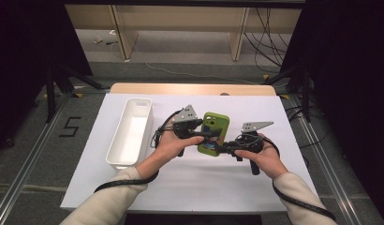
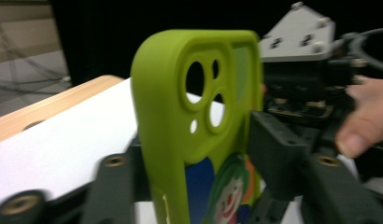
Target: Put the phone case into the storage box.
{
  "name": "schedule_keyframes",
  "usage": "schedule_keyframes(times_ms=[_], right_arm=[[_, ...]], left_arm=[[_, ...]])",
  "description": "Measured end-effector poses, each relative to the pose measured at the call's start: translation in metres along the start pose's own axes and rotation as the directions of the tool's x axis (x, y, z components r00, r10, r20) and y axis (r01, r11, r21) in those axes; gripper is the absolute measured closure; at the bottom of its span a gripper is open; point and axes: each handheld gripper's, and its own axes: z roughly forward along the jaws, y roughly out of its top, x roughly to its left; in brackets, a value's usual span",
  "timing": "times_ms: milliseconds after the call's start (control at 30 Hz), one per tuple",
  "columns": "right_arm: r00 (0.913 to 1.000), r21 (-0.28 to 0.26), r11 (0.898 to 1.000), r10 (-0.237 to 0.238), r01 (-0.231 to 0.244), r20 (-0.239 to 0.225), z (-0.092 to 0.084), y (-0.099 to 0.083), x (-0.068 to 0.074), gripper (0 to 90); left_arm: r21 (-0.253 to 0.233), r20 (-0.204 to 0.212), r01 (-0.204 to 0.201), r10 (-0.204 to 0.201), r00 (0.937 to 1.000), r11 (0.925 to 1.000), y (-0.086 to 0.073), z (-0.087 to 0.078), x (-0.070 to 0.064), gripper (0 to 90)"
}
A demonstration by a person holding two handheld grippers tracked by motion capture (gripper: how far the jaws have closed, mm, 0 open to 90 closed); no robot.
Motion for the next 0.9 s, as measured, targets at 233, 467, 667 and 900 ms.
schedule_keyframes(times_ms=[233, 467, 667, 900], right_arm=[[0.9906, -0.019, 0.999, 0.042, -0.039, 0.13, -0.004, 0.003, 0.002, 78.3], [0.9662, -0.022, 0.998, 0.058, -0.054, 0.251, 0.0, 0.005, 0.006, 78.2], [0.954, -0.013, 0.999, 0.052, -0.05, 0.295, 0.005, 0.005, 0.01, 78.2], [0.9476, -0.004, 0.999, 0.038, -0.039, 0.317, 0.012, 0.007, 0.015, 78.2]], left_arm=[[0.023, -0.138, 0.032, -0.029, 0.99, 0.9992, 0.004, -0.004, 0.001, 15.4], [0.02, -0.194, 0.013, -0.009, 0.9809, 0.9997, 0.01, -0.006, -0.005, 3.7], [0.012, -0.211, 0.022, -0.019, 0.9774, 0.9997, 0.014, -0.006, -0.011, 0.0], [0.0, -0.242, 0.008, -0.008, 0.9703, 1.0, 0.016, -0.004, -0.012, 0.0]])
